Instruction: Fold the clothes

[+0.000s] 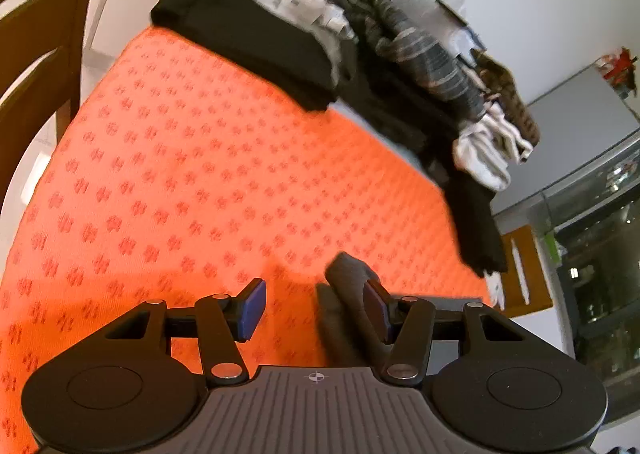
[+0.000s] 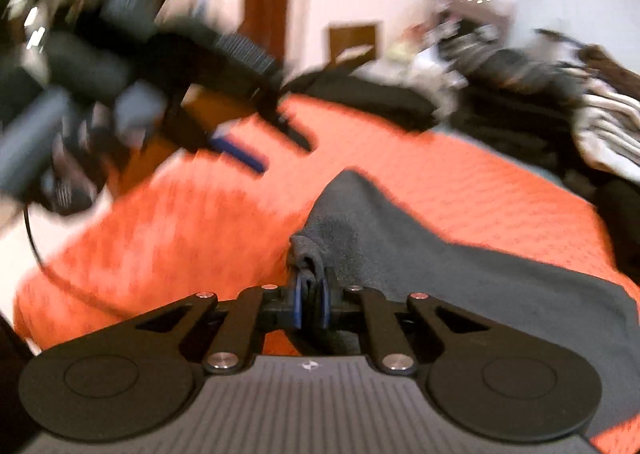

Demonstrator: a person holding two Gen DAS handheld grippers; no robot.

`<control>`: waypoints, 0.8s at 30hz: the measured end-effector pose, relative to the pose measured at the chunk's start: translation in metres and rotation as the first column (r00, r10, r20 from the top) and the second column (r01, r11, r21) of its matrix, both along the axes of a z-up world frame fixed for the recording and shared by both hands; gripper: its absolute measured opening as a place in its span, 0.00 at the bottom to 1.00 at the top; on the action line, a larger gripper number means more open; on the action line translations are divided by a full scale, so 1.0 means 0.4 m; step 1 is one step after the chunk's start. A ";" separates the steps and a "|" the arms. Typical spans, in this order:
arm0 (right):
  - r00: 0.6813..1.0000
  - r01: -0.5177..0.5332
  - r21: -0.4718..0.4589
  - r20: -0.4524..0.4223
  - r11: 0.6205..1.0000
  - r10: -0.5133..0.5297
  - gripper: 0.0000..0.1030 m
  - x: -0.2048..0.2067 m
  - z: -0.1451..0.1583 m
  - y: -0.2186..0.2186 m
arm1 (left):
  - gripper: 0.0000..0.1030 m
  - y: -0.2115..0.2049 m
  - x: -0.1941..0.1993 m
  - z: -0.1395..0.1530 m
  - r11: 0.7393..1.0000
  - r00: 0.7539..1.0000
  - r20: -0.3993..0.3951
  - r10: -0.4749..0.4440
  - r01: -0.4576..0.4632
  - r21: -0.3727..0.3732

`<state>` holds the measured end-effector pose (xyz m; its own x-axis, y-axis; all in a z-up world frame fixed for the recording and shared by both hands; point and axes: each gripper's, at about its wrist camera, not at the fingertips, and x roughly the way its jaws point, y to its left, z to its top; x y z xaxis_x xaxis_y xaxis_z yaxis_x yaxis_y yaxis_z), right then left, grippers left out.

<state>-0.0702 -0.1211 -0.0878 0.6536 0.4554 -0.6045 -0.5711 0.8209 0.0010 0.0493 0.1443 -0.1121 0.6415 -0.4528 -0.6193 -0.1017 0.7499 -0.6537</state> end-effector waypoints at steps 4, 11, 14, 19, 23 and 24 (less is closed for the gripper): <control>0.980 0.200 0.204 -0.029 0.958 -0.198 0.11 0.018 0.062 -0.133 | 0.55 -0.035 0.023 0.026 0.999 0.999 0.045 -0.031 0.029 0.032; 0.872 0.486 0.427 -0.179 0.762 -0.455 0.11 0.030 0.045 -0.360 | 0.55 -0.165 0.072 0.047 0.973 0.976 0.090 -0.198 0.184 0.136; 0.810 0.583 0.465 -0.264 0.666 -0.524 0.11 0.027 -0.001 -0.444 | 0.55 -0.245 0.089 0.050 0.940 0.948 0.103 -0.300 0.276 0.198; 0.709 0.703 0.483 -0.428 0.521 -0.561 0.11 0.034 -0.108 -0.545 | 0.31 -0.389 0.115 0.048 0.847 0.869 0.108 -0.483 0.432 0.309; 0.653 0.756 0.474 -0.499 0.452 -0.570 0.11 0.039 -0.167 -0.577 | 0.21 -0.487 0.136 0.035 0.767 0.797 0.099 -0.596 0.528 0.363; 0.646 0.762 0.467 -0.505 0.448 -0.572 0.11 0.041 -0.175 -0.579 | 0.21 -0.506 0.140 0.030 0.752 0.783 0.100 -0.615 0.543 0.375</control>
